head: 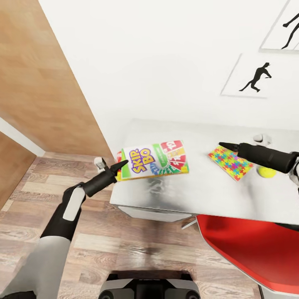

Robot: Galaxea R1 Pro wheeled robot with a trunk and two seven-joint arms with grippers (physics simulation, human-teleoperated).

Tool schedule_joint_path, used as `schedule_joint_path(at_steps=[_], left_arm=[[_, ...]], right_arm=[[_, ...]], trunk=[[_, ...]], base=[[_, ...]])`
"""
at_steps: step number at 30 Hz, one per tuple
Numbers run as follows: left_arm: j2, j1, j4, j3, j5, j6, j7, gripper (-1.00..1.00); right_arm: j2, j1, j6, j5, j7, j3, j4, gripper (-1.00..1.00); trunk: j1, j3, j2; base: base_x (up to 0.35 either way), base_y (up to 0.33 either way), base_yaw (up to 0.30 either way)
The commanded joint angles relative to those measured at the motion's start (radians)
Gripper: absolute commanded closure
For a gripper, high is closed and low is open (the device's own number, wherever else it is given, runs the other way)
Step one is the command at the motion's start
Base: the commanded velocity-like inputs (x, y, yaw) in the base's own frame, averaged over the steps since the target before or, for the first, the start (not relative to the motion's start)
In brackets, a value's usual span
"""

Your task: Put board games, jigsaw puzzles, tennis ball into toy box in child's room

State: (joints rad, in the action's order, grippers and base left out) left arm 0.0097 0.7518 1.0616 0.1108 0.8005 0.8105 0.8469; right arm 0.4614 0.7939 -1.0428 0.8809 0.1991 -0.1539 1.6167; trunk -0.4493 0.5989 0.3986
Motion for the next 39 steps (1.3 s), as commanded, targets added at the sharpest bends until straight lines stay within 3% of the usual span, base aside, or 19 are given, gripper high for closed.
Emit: schedule_joint_path(at_steps=[1, 2, 3, 7, 9, 10, 15, 20, 24, 34, 39], left_arm=[[-0.013, -0.013, 0.037, 0.001, -0.002, 0.014, -0.009, 1.0], [-0.013, -0.013, 0.037, 0.001, -0.002, 0.014, -0.009, 1.0], [-0.039, -0.043, 0.113, 0.0, -0.003, 0.036, -0.043, 1.0], [-0.077, -0.104, 0.253, 0.0, 0.0, 0.074, -0.163, 1.0], [-0.089, -0.135, 0.308, -0.001, 0.021, 0.093, -0.211, 1.0], [-0.089, -0.135, 0.308, -0.001, 0.021, 0.093, -0.211, 1.0], [-0.102, -0.184, 0.383, -0.026, 0.134, 0.131, -0.278, 1.0], [-0.102, -0.202, 0.419, -0.066, 0.191, 0.144, -0.317, 1.0], [-0.102, -0.209, 0.453, -0.079, 0.207, 0.147, -0.33, 1.0], [-0.099, -0.221, 0.496, -0.083, 0.212, 0.149, -0.342, 1.0], [-0.091, -0.232, 0.504, -0.082, 0.21, 0.15, -0.391, 1.0]], right_arm=[[0.017, 0.0, -0.004, -0.01, 0.045, -0.006, 0.0, -1.0], [0.017, 0.0, -0.004, -0.01, 0.045, -0.006, 0.0, -1.0], [0.056, -0.008, -0.004, -0.01, 0.109, -0.016, 0.0, -1.0], [0.133, -0.058, -0.004, -0.01, 0.213, -0.054, 0.0, -1.0], [0.162, -0.094, -0.004, -0.01, 0.258, -0.102, 0.0, -1.0], [0.162, -0.094, -0.004, -0.01, 0.258, -0.102, 0.0, -1.0], [0.2, -0.198, -0.004, -0.01, 0.368, -0.241, 0.0, -1.0], [0.213, -0.301, -0.004, -0.01, 0.439, -0.338, 0.0, -1.0], [0.213, -0.369, -0.004, -0.01, 0.461, -0.377, 0.0, -1.0], [0.204, -0.435, -0.004, -0.015, 0.472, -0.401, -0.001, -1.0], [0.202, -0.443, -0.004, -0.016, 0.473, -0.403, -0.001, -1.0]], trunk=[[-0.001, 0.001, 0.001], [-0.001, 0.001, 0.001], [-0.001, 0.001, 0.001], [-0.001, 0.001, 0.001], [-0.001, 0.001, 0.001], [-0.001, 0.001, 0.001], [-0.001, 0.001, 0.001], [-0.001, -0.001, 0.001], [-0.001, -0.003, 0.001], [-0.001, -0.006, 0.001], [-0.001, -0.011, 0.001]], base=[[0.0, 0.0, 0.0], [0.0, 0.0, 0.0], [0.0, 0.0, 0.0], [0.0, 0.0, 0.0], [0.0, 0.0, 0.0], [0.0, 0.0, 0.0], [0.0, 0.0, 0.0], [0.0, 0.0, 0.0], [0.0, 0.0, 0.0], [0.0, 0.0, 0.0], [0.0, 0.0, 0.0]])
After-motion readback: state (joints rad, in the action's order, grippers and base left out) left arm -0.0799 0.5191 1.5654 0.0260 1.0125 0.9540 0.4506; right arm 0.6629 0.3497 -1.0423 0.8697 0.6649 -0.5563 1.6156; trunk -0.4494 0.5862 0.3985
